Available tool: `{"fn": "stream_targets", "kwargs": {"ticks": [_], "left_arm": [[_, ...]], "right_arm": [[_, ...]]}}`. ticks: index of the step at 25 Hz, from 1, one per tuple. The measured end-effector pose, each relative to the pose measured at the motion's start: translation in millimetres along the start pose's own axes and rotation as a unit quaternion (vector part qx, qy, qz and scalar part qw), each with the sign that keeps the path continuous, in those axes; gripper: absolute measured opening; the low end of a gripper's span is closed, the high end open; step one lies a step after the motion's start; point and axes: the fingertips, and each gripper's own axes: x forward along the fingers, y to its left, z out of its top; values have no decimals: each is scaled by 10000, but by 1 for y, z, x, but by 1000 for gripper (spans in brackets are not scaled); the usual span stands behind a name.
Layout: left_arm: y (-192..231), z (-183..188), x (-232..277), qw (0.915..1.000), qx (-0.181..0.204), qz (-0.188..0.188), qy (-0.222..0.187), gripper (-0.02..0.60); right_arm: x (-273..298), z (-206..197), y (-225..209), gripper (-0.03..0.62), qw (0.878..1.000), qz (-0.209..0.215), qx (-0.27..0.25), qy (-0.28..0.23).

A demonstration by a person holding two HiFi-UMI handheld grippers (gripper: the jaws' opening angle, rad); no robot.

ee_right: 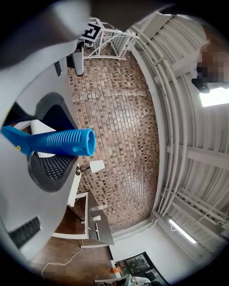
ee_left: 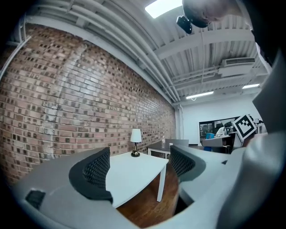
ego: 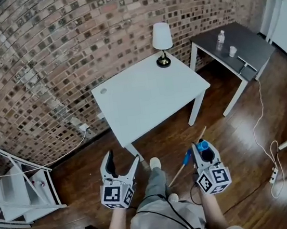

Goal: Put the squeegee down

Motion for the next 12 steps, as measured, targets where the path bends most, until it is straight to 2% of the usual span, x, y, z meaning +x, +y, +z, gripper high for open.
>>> {"fn": "stream_targets", "kwargs": {"ticks": [5,10,12], "left_arm": [[29,-7,81,9998,-170,1,-144,402],[78,4,172,9997,-85,51,-208,402],[99,10,204,9996,-161,110,-206,402]], "right_arm": [[73,1,-33,166,9997,-65,-176,152],[184,3,-49,166,9985,6,-364,407],[230,1,-50,166,9972,96,-420,609]]}}
